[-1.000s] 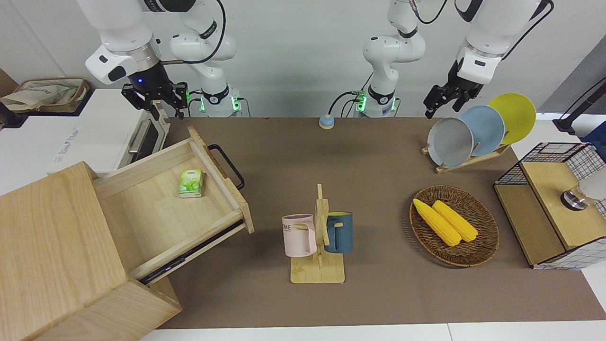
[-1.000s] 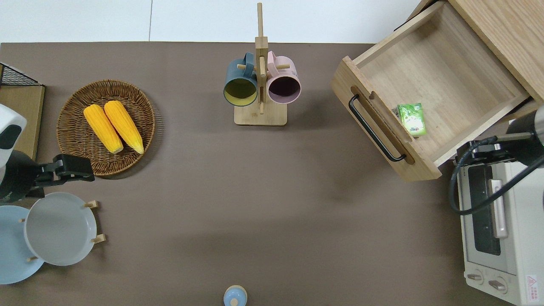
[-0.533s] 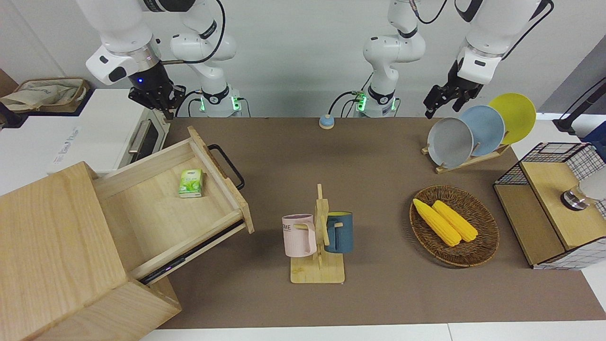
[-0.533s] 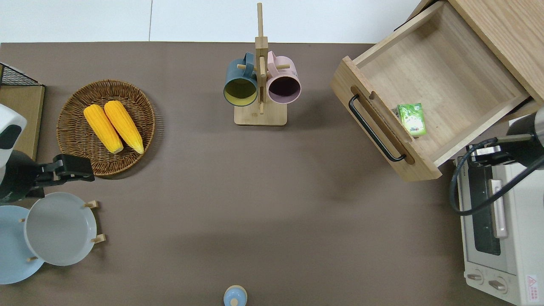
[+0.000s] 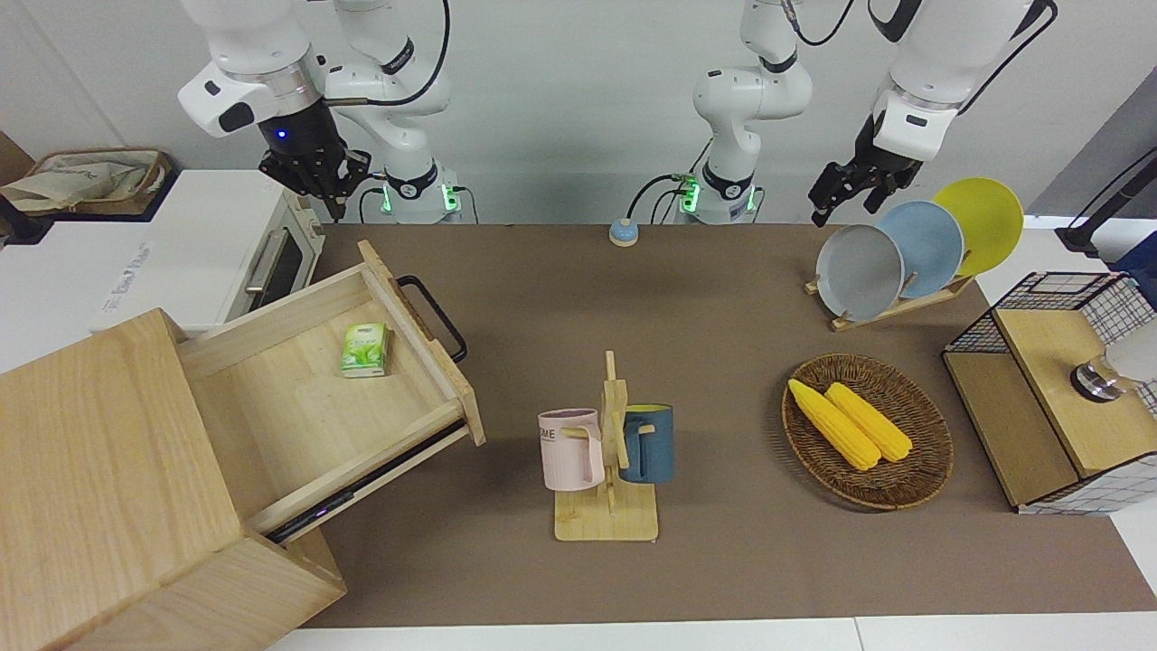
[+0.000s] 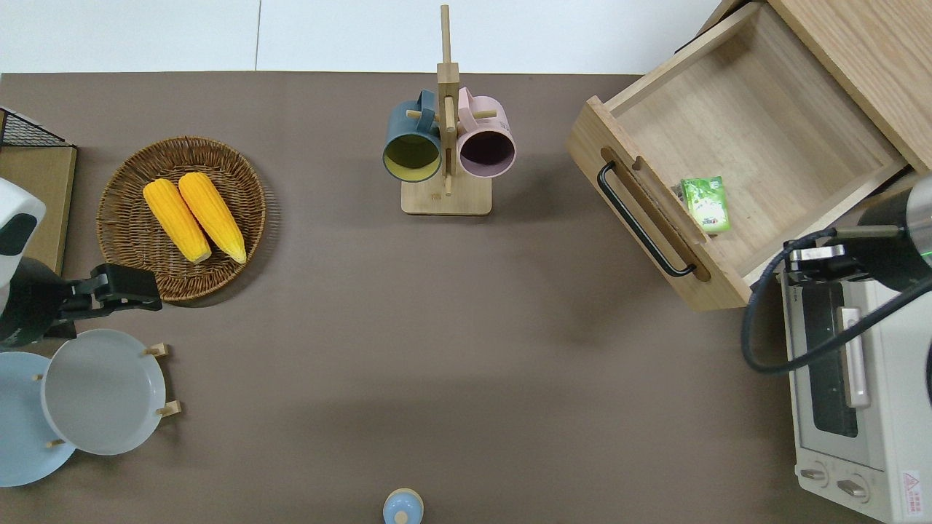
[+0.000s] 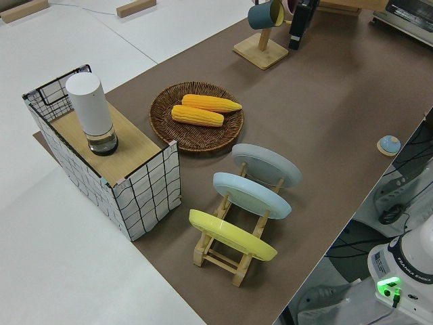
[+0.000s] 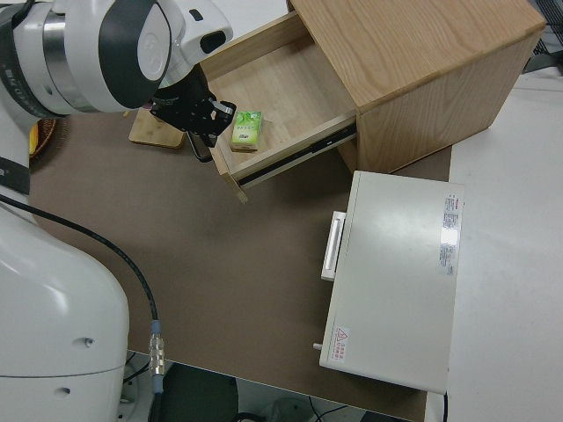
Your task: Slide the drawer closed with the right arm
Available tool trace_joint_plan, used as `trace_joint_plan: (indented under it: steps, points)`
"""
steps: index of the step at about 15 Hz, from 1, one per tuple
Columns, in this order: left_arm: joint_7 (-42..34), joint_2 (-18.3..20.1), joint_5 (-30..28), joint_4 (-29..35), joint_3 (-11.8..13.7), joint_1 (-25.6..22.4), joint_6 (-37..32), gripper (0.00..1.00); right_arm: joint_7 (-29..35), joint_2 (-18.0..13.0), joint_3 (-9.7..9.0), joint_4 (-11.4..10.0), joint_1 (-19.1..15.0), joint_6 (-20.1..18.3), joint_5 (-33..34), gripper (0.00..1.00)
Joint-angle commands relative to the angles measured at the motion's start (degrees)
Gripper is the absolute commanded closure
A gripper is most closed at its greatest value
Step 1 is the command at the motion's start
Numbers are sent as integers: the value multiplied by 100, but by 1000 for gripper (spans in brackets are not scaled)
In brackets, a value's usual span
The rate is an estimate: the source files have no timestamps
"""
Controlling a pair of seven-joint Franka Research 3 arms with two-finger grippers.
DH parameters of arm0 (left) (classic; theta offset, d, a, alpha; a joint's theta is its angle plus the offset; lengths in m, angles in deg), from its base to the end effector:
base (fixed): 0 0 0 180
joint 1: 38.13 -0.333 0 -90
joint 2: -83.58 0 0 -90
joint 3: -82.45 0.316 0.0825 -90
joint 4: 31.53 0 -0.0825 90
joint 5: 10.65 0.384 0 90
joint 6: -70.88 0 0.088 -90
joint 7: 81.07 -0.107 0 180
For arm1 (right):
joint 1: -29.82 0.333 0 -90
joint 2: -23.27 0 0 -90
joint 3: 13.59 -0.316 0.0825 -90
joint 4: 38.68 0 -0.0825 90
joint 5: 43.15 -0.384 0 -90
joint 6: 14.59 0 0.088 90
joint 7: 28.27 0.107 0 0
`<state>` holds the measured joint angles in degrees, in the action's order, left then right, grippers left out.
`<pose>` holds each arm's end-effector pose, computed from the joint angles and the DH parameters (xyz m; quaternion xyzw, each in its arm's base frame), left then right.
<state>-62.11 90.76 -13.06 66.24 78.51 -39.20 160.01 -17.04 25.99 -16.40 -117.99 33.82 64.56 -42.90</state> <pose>0.5115 -0.0325 0.6261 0.9899 0.1402 -0.0158 0.0140 0.5450 0.0637 0.6684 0.9989 -0.0389 -0.0246 0.0049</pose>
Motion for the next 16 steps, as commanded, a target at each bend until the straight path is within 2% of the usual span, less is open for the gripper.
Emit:
trace_joint_plan:
  steps: [1, 3, 6, 8, 11, 16]
  points:
    - [-42, 47, -5, -21, 24, 1, -89, 7, 1299, 62, -27, 179, 459, -49, -158, 1000]
    - [-42, 47, -5, -21, 24, 1, -97, 7, 2029, 159, -27, 197, 776, 82, -158, 1000]
    - [-42, 47, -5, -21, 24, 1, -89, 7, 3048, 422, -18, 372, 1198, 345, -158, 1000]
    - [-42, 47, -5, -21, 24, 1, -89, 7, 3568, 659, -27, 512, 1357, 451, -158, 1000]
    - [-42, 47, -5, -21, 24, 1, -97, 7, 4096, 966, -9, 548, 1436, 680, -158, 1000]
    - [-42, 47, -5, -21, 24, 1, -89, 7, 4931, 1731, -44, 1145, 1489, 733, -140, 1000]
